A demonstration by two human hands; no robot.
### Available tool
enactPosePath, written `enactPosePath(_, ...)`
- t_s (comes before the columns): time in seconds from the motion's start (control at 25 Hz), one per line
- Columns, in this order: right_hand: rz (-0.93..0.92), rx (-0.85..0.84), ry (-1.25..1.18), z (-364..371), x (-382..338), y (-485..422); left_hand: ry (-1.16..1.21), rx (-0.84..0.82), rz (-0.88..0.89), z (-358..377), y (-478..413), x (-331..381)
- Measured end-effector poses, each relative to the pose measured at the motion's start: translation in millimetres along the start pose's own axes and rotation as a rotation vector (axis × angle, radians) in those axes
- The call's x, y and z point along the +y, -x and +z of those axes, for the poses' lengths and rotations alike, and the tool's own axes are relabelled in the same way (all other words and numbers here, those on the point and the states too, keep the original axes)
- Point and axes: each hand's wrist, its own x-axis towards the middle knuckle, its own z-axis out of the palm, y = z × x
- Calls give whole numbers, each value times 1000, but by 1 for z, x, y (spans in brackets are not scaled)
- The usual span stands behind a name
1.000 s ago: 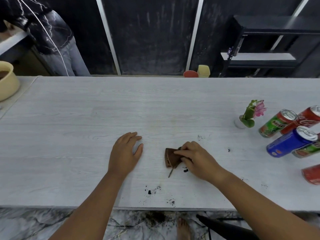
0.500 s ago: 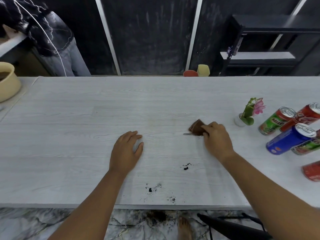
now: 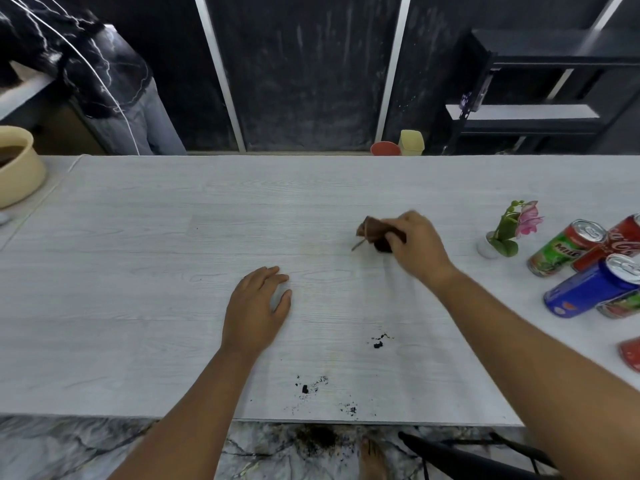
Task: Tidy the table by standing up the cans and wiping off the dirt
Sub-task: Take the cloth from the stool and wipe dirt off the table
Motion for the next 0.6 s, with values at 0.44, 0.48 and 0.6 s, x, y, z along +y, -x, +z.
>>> enactPosePath(0.44,-54,-123,155,36,-8,53,-8,11,11,-2,0,2)
enactPosePath(0.48,-86,-123,136,38,-16,77,-13,13,16,-2,-1,2)
enactPosePath(0.6,-146,-160,64,40,-36,135,-22,7,26,-1,-1,0)
